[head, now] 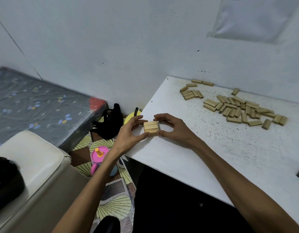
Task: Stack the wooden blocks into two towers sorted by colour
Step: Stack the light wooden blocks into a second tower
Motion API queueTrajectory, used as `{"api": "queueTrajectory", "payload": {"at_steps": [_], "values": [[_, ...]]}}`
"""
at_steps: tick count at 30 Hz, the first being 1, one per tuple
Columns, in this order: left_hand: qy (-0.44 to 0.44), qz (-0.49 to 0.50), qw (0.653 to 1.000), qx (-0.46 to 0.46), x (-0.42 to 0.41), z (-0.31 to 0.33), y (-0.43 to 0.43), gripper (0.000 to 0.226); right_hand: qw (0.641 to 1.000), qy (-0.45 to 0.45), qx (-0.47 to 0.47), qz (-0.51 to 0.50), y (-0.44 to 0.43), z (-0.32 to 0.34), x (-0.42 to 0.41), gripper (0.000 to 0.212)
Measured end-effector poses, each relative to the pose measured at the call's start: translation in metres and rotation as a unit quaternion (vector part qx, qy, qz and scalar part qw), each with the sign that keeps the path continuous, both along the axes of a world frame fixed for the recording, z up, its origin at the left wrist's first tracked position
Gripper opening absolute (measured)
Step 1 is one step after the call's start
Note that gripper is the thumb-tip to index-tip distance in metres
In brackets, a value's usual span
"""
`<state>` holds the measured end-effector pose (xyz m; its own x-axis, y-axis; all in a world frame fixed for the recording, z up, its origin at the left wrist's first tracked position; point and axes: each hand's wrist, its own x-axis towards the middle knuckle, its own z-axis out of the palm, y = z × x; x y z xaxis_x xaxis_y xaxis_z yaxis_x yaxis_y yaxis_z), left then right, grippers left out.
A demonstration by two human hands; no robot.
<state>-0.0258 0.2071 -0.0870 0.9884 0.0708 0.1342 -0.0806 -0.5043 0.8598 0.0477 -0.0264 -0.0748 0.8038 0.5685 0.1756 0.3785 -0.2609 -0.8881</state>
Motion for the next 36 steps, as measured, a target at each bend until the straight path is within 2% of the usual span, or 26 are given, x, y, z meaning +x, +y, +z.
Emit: {"api": "queueTrajectory", "payload": {"at_steps": [4,15,31,36], "values": [[0.008,-0.003,1.0,0.0,0.0,0.001,0.0,0.074,1.0,-0.005,-0.004,0.001,-0.001,0.0,-0.001,0.055],[0.041,-0.025,0.999,-0.001,0.0,0.005,0.006,0.097,0.999,0.004,-0.04,0.016,-0.002,0.001,0.001,0.069],[0.033,-0.017,0.999,0.024,0.003,0.0,0.008,0.087,0.999,0.005,-0.05,0.006,-0.002,0.001,0.001,0.064],[0.044,-0.028,0.998,0.025,0.005,0.0,0.01,0.095,0.999,0.014,-0.046,0.007,-0.002,0.001,0.0,0.074]]}}
